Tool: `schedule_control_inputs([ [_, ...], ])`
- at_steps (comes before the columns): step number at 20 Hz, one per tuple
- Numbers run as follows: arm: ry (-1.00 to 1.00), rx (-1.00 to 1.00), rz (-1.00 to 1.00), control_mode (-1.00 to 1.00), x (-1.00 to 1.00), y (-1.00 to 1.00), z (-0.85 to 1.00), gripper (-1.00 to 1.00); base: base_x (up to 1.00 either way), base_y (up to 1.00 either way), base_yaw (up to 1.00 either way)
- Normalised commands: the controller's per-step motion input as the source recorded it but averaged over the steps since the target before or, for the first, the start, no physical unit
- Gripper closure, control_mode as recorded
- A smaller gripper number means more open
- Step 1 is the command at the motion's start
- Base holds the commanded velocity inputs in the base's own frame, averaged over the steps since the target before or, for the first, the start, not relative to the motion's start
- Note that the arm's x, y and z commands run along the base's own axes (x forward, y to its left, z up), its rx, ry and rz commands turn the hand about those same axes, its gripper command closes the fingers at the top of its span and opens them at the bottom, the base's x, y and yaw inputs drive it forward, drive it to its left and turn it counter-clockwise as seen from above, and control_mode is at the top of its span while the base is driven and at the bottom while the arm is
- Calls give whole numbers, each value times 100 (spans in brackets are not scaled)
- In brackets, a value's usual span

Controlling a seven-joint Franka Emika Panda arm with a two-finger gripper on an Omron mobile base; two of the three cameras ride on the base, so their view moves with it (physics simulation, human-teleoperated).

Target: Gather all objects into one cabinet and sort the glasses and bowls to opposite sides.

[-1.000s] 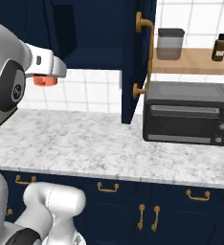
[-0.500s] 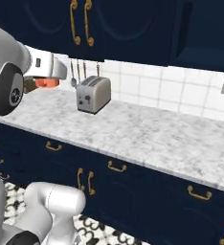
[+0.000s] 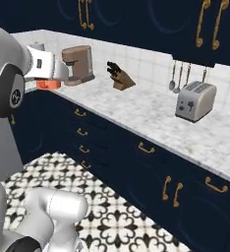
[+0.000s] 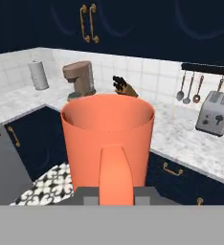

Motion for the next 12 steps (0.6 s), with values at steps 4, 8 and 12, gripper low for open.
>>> schedule_control_inputs([
  [4,0,0,0,100,0,0,0,100,-42,100,61],
  [8,0,0,0,100,0,0,0,100,-38,100,50],
  [12,0,0,0,100,0,0,0,100,-8,100,26],
])
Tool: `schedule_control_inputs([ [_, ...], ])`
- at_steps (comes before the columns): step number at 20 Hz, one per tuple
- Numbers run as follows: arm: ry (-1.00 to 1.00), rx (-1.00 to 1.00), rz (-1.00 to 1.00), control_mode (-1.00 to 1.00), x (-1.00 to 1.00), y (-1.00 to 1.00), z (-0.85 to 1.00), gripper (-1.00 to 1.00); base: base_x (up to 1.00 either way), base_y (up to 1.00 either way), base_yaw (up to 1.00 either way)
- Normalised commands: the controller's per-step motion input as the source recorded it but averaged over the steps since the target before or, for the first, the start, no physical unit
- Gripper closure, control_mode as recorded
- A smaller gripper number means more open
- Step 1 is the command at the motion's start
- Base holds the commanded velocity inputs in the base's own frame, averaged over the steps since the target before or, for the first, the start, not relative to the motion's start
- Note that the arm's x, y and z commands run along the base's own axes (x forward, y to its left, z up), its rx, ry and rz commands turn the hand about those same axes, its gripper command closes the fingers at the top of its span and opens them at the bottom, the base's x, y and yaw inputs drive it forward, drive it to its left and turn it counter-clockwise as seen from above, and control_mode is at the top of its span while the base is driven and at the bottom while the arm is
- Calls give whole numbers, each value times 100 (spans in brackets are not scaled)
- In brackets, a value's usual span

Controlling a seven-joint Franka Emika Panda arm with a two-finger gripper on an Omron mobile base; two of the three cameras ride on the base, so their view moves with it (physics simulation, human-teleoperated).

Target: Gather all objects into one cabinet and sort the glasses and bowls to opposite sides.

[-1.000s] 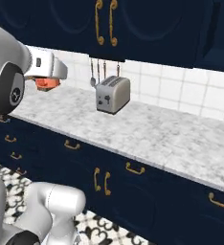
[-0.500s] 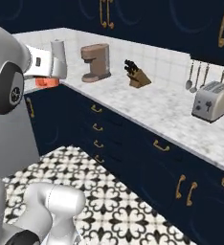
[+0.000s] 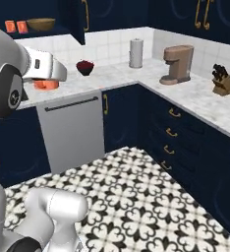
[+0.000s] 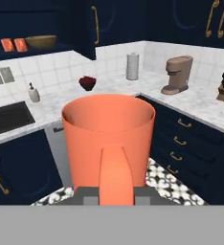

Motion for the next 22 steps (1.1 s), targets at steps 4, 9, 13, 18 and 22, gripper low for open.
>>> schedule_control_inputs([
  [4,0,0,0,100,0,0,0,100,19,100,2],
  [9,0,0,0,100,0,0,0,100,17,39,63],
  [13,0,0,0,100,0,0,0,100,0,17,83],
  [18,0,0,0,100,0,0,0,100,48,-16,40],
  [22,0,0,0,100,0,0,0,100,100,-62,6],
])
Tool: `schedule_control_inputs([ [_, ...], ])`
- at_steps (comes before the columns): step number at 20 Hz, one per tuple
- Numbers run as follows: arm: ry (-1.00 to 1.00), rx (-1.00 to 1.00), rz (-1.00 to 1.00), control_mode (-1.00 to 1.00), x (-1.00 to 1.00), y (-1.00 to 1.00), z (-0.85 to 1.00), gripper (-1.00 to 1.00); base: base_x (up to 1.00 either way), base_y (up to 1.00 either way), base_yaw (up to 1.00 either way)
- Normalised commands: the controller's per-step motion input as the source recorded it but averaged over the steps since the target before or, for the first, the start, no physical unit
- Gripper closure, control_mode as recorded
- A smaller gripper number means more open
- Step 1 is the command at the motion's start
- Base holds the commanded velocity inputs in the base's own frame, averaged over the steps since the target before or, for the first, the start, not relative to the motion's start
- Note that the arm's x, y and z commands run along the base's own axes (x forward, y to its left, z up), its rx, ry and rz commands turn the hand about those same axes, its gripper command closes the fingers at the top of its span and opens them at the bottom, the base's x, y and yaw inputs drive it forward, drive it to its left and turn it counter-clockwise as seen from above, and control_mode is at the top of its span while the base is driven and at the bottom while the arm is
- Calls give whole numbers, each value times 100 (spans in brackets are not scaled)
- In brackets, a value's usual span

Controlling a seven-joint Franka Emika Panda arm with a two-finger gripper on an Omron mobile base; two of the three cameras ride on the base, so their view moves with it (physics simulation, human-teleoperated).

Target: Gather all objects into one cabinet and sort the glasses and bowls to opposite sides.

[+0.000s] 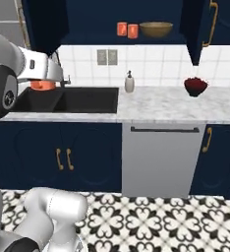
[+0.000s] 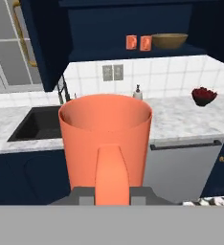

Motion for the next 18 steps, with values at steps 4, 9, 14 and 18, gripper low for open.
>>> schedule_control_inputs([
  [4,0,0,0,100,0,0,0,100,96,-32,0],
  [9,0,0,0,100,0,0,0,100,90,16,11],
  [14,0,0,0,100,0,0,0,100,68,-76,20],
  [18,0,0,0,100,0,0,0,100,77,-32,15],
])
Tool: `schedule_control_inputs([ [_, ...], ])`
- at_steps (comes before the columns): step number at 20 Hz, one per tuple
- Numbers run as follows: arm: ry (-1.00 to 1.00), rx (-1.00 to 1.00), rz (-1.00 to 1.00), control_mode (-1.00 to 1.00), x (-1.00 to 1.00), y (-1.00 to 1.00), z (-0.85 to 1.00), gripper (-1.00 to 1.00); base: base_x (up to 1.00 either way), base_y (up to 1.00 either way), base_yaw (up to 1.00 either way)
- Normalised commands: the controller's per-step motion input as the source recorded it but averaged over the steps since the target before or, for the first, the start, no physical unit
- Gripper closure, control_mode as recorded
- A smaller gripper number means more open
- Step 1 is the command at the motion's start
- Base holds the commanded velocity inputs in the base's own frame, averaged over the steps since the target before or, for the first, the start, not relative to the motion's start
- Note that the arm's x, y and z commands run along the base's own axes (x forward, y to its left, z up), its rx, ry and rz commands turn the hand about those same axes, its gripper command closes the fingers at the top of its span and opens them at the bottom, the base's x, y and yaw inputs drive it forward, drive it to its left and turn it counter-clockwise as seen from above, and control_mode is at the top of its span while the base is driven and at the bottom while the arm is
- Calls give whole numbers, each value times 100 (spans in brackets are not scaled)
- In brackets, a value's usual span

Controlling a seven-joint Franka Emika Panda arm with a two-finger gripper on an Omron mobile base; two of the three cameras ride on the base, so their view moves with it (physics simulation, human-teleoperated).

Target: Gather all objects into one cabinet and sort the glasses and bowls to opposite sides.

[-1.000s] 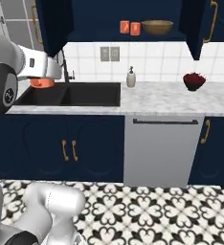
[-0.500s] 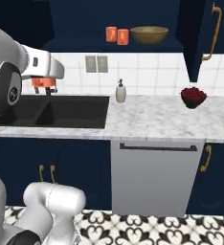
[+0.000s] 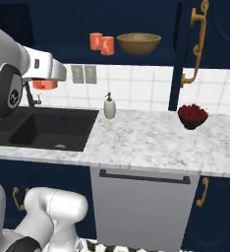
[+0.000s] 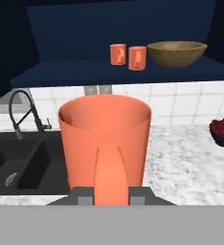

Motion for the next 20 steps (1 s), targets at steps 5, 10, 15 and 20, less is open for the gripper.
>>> schedule_control_inputs([
  [5,0,0,0,100,0,0,0,100,99,13,12],
  [10,0,0,0,100,0,0,0,100,60,-29,2],
  [15,0,0,0,100,0,0,0,100,78,17,-2],
  [20,0,0,0,100,0,0,0,100,57,8,0],
])
